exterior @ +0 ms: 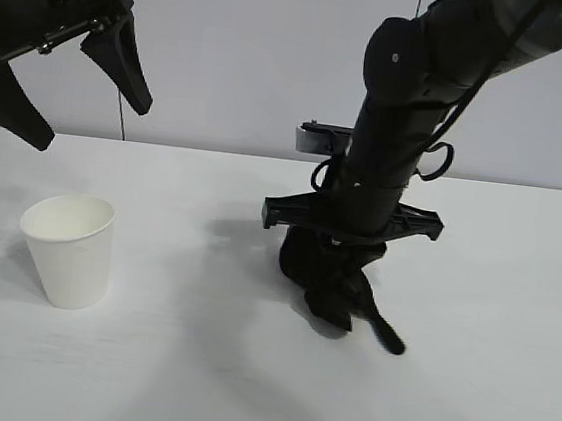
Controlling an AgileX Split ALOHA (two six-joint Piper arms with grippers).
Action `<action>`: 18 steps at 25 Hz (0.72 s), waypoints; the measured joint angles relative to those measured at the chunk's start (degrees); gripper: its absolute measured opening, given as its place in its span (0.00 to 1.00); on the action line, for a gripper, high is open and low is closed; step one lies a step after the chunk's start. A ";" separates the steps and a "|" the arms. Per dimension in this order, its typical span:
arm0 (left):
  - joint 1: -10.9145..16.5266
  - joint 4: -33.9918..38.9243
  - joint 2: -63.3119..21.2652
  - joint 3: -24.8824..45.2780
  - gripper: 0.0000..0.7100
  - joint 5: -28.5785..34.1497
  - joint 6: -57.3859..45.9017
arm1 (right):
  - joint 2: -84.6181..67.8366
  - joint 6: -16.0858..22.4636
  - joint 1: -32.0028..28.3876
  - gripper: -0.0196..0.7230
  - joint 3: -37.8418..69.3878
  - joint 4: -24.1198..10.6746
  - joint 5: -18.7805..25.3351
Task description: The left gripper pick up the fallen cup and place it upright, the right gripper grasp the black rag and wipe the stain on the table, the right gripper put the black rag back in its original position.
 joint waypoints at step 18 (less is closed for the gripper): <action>0.00 0.00 0.00 0.00 0.98 0.00 0.00 | -17.78 -9.85 -11.83 0.90 2.32 19.95 7.42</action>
